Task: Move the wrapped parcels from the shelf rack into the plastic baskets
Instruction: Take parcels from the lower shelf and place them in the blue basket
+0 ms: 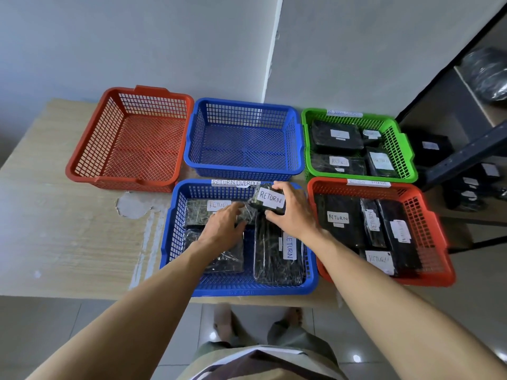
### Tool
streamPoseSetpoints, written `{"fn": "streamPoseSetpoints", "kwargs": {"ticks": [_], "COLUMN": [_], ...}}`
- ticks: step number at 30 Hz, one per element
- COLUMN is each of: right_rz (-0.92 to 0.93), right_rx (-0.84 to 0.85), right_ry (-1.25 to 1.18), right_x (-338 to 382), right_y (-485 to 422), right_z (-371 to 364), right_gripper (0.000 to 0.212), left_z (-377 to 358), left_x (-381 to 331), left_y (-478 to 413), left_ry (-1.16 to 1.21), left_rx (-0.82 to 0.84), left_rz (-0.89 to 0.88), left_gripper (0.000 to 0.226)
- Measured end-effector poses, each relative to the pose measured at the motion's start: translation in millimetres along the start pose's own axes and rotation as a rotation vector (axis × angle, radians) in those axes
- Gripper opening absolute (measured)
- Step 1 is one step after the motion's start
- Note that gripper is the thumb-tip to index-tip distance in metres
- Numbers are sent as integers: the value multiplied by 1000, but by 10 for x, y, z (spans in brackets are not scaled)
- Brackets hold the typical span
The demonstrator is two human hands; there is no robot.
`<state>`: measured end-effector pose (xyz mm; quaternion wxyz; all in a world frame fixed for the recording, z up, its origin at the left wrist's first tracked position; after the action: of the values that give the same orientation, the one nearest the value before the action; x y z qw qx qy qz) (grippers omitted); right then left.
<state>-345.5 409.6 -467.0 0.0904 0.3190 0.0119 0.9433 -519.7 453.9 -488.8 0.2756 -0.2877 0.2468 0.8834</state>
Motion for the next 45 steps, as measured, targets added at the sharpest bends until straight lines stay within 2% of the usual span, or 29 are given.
{"fn": "streamPoseSetpoints", "kwargs": {"ticks": [4,9,18,22,26,30,37,45], "right_rz": [38,31,52,22,-50,-112,-133,-226], "right_rx": [32,93,83,225,372,476,623,714], "right_ry": [-82,-49,-53,12,140,106,197,254], "right_x": [-46,-312,-753,-1011,-1162,-1237,-1382,-1491], "right_y": [69,317,786,973,1139,1214,1253,1168], "right_z": [296,529,988,1029,924,849,701,495], "right_gripper": [58,62,77,75,83,92,75,61], "left_z": [31,-19,-367,-561,-706,-765,-758,-755], "left_x": [-139,-457,-1078,-1253,-1338,-1387,-1288,-1233], "left_y": [23,67,211,299,381,426,459,470], "left_ry": [-14,-7,-35,-36,-47,-55,-79,-94], "left_rx": [-44,-96,-163,-185,-198,-229,-234,-214], "left_rz": [-51,-105,-97,-78,-77,-54,-22,2], "left_gripper": [41,40,35,34,35,35,35,35]}}
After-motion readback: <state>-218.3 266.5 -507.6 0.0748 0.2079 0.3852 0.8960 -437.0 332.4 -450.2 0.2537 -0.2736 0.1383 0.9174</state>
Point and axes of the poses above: each hand's wrist, its own y-axis away from the middle knuckle, its own z-axis out of the back of the hand, x = y × z, the point moved 6 cm from there along -y, towards the middle knuckle, and after that the axes turned 7 degrees about x, right-handed, at the moved point
